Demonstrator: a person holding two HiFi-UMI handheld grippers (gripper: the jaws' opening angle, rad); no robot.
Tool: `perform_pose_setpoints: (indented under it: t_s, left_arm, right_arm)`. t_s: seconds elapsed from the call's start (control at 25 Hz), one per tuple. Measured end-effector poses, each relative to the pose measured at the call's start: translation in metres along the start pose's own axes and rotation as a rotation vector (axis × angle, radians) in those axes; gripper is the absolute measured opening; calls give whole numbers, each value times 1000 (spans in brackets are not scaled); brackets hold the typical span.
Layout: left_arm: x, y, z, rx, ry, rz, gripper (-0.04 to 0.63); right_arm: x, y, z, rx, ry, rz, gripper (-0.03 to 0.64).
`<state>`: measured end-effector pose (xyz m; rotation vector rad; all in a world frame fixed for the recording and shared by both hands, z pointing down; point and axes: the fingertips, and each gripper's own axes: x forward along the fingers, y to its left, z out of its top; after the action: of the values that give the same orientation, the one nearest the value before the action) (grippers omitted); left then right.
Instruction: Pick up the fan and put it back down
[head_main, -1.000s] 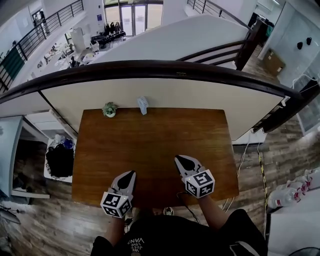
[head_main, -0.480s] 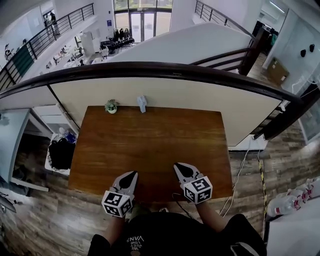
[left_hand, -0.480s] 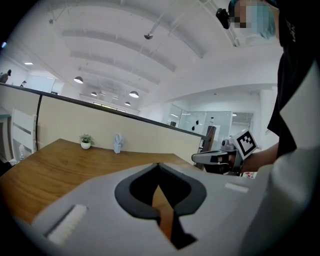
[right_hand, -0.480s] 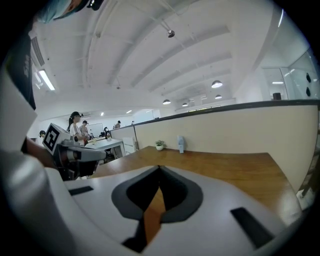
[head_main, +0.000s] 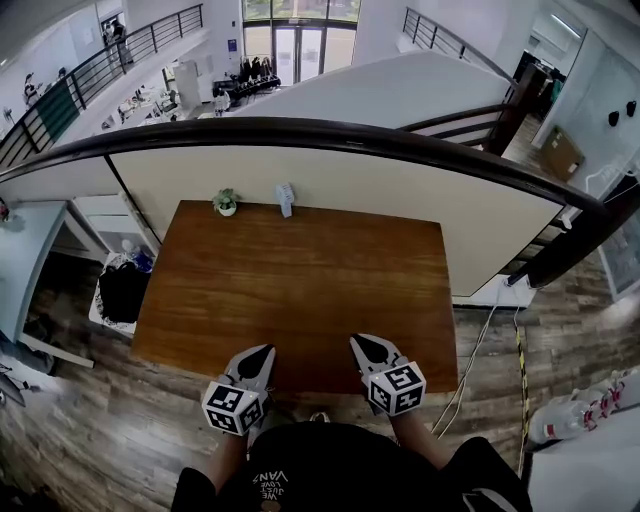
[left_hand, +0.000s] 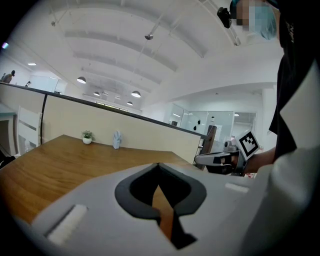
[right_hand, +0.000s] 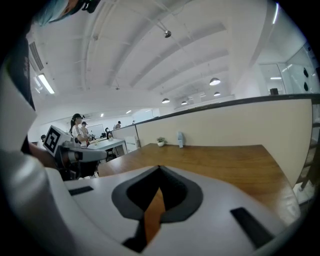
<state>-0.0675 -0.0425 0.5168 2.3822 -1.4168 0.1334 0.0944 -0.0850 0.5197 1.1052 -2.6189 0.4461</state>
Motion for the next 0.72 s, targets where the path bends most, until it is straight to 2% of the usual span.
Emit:
perform_pose_setpoints:
  t_s: [0.72]
  left_arm:
    - [-13,-13,-6,-3,-7,11,11]
  right_arm:
    - [-18,-1,-12,-30,37,-26,12]
